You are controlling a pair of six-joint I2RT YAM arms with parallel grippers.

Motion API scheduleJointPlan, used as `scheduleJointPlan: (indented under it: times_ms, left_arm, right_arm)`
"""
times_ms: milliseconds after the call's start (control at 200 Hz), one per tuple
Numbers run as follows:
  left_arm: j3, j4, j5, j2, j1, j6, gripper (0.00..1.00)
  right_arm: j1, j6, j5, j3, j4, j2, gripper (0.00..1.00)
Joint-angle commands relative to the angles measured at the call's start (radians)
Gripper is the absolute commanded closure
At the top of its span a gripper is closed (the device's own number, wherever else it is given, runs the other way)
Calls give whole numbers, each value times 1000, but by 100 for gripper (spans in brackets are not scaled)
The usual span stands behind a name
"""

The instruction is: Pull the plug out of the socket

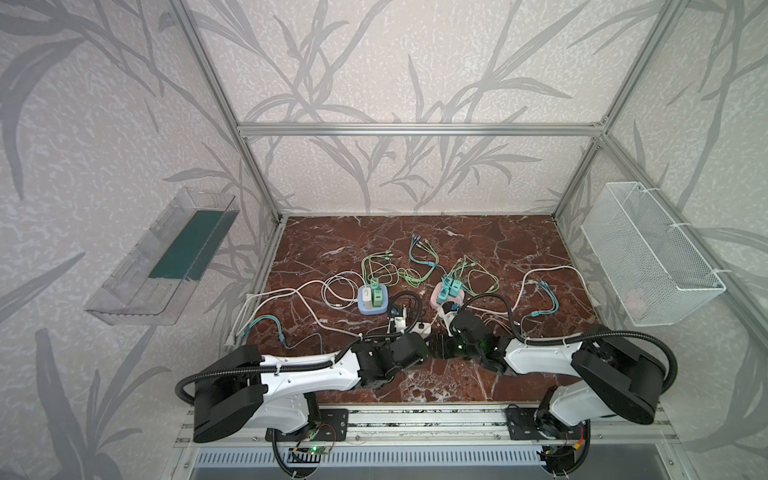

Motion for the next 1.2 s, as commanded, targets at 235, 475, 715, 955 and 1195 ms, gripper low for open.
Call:
scheduleJointPlan:
  times_ms: [235,475,715,955,1195]
  left_arm:
    - [45,53,32,38,25,25,70]
    - [51,76,67,22,28,115,55]
    - [-19,16,88,-183,51,300,32]
    - [-68,54,261,-236,100,510,28]
    - [-45,25,300,-171,107,672,29]
  right_arm:
    - [-67,-57,-56,45,-25,49,40]
    - [-117,-120,-120,80,-19,87,39]
    - [-147,-196,-151,88,-52,71,38]
    - [-157,-234,-178,94,-76,58,37]
    - [-158,-247,-185,88,-89,52,37]
